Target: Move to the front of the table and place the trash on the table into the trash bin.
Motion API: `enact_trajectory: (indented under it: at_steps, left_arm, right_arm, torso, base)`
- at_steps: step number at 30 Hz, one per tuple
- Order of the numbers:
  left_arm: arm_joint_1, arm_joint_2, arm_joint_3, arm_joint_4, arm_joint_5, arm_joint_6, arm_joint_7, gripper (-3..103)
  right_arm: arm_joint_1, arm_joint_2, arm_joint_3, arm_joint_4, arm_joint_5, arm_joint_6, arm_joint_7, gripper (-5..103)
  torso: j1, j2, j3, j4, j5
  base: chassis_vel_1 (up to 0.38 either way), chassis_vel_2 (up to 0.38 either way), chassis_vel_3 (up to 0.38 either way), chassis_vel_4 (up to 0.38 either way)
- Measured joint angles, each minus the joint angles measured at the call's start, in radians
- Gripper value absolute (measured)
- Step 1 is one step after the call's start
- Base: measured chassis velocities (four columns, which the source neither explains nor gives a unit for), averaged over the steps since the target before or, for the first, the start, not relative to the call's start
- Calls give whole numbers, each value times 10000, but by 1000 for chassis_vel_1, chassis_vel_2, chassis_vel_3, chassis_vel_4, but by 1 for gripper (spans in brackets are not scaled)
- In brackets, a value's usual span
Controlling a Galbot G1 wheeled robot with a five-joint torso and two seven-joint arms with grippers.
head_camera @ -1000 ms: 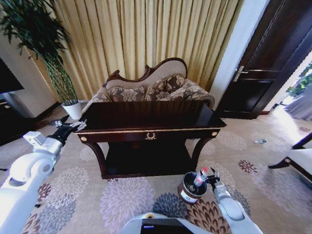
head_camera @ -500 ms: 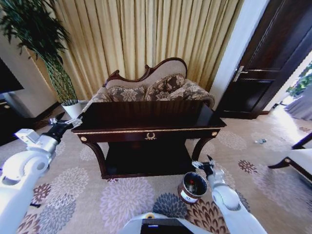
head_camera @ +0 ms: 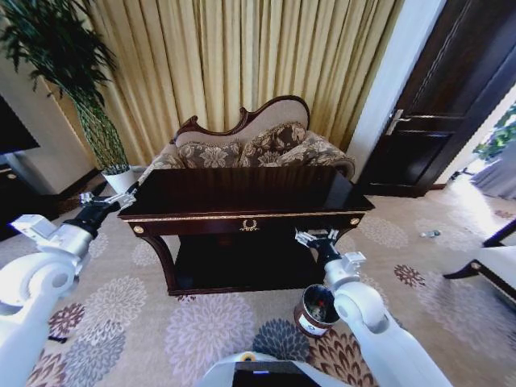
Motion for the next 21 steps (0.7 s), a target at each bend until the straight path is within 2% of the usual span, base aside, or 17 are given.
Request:
enact_trajectory:
  at_steps: [5, 21]
  left_arm:
    - [19, 16, 69, -205, -50, -28, 70, 100]
    - [367, 139, -247, -294, -57, -8, 188, 100]
  right_arm:
    - [-263, -77, 264, 346, -550, -105, -307, 100]
    - [-365, -19, 308, 418, -678, -202, -335, 100]
  torso:
    - [-1, 1, -1, -1, 0]
    - [2, -1, 1, 0, 0]
  base:
    - [0, 0, 0, 0]
    - [15, -16, -15, 15]
